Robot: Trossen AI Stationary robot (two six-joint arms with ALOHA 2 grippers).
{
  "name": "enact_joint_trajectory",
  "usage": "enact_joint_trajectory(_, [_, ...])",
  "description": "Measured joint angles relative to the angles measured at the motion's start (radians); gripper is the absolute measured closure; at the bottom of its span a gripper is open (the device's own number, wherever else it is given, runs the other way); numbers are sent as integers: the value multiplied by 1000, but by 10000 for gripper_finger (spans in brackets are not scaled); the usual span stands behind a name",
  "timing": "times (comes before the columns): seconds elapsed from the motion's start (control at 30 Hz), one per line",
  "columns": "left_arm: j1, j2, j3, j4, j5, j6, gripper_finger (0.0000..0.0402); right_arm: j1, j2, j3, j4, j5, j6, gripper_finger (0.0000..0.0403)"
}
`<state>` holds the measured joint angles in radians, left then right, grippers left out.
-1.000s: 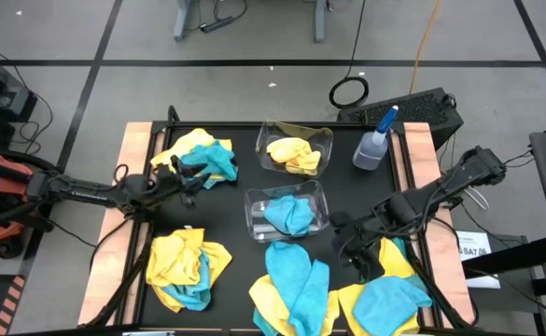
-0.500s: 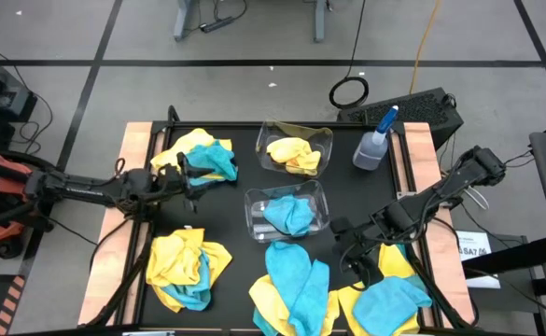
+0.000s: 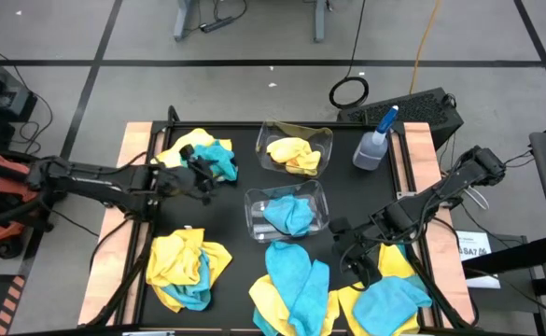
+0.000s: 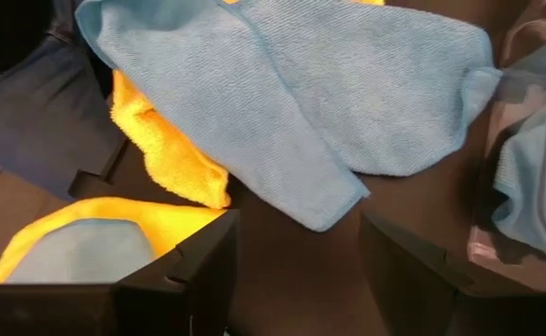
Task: Sort microfiber towel by color & place in baskets
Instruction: Put the blue microfiber cloth into the bottom transparent bin
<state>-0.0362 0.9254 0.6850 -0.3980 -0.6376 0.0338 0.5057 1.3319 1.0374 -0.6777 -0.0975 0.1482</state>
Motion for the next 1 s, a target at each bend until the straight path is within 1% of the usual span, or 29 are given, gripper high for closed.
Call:
enact_joint_trajectory(0.1, [50,63,29,-76,-60,-1,228,0,0,0,0,19,-2,195])
enact_joint_trajectory(0.23, [153,121,54,-187,-58,-54,227,0,0,0,0,21,10,195])
enact_joint_trajectory(0.37, [260,149,57,-250,2,-103,206,0,0,0,0,21,21,195])
enact_joint_trajectory(0.57, [401,186,57,-239,131,-108,150,0,0,0,1,23,9,195])
enact_joint_trajectory(0.67, [469,222,57,-240,210,-107,131,0,0,0,5,24,1,195])
enact_joint_trajectory(0.83, [552,297,57,-240,297,-103,126,0,0,0,10,24,-2,195])
enact_joint_trajectory(0.9, [575,329,57,-239,316,-102,127,0,0,0,10,24,-3,195])
enact_joint_trajectory(1.0, [599,366,57,-237,364,-91,152,0,0,0,10,24,-3,195])
